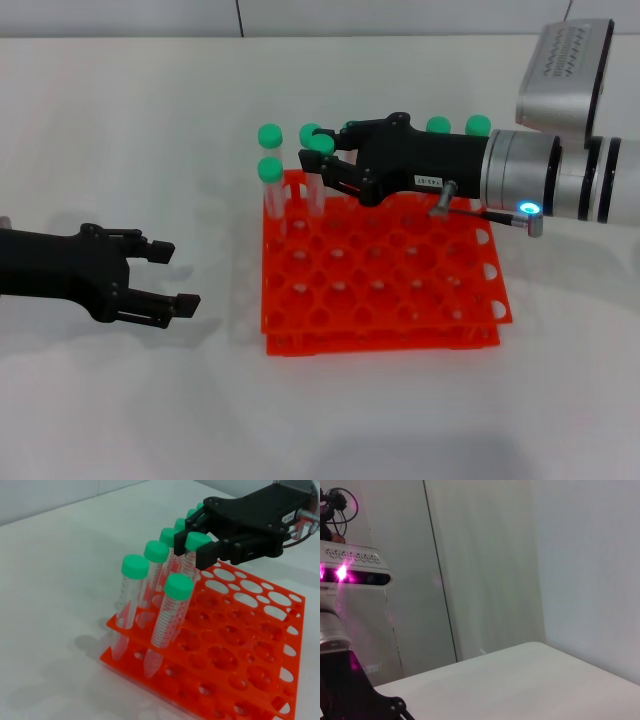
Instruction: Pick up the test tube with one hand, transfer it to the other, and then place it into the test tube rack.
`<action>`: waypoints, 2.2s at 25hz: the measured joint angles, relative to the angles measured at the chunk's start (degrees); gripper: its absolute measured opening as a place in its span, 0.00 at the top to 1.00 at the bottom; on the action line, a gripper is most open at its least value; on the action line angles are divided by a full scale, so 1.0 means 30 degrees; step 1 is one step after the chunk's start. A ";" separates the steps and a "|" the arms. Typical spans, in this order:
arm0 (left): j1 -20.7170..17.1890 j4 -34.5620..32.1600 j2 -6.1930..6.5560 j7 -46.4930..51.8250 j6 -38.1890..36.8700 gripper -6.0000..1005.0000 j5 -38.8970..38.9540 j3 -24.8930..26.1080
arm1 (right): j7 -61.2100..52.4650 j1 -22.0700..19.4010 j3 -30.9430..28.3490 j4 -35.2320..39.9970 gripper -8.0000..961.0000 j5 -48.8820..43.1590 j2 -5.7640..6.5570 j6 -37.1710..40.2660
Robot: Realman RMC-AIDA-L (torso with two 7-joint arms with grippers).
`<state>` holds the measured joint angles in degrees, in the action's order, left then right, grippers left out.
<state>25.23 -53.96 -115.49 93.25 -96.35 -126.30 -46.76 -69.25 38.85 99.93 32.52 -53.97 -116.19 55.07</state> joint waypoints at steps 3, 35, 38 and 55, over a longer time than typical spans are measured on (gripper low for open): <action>0.0000 0.0000 0.0002 0.0000 0.0008 0.12 0.0000 0.0000 | 0.0000 0.0000 -0.0006 0.0000 0.68 0.0000 0.0001 0.0009; -0.0140 -0.0007 -0.0003 -0.1111 -0.0902 0.12 0.0190 0.2218 | 0.0318 -0.2097 -0.0931 0.2539 0.42 -0.0156 0.0369 0.1343; -0.0139 -0.0015 0.0011 -0.1649 -0.1458 0.12 0.0851 0.3160 | -0.0287 -0.2194 -0.1064 0.2546 0.40 -0.0369 0.0793 0.1445; -0.0133 -0.0178 0.0548 -0.2078 -0.2660 0.12 0.5229 0.3618 | -0.5470 -0.3969 -0.9484 0.4723 0.40 -0.9989 0.1779 0.5669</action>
<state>24.83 -54.50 -113.84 87.01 -104.33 -110.61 -35.90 -85.66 26.94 71.48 46.69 -83.93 -110.85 72.08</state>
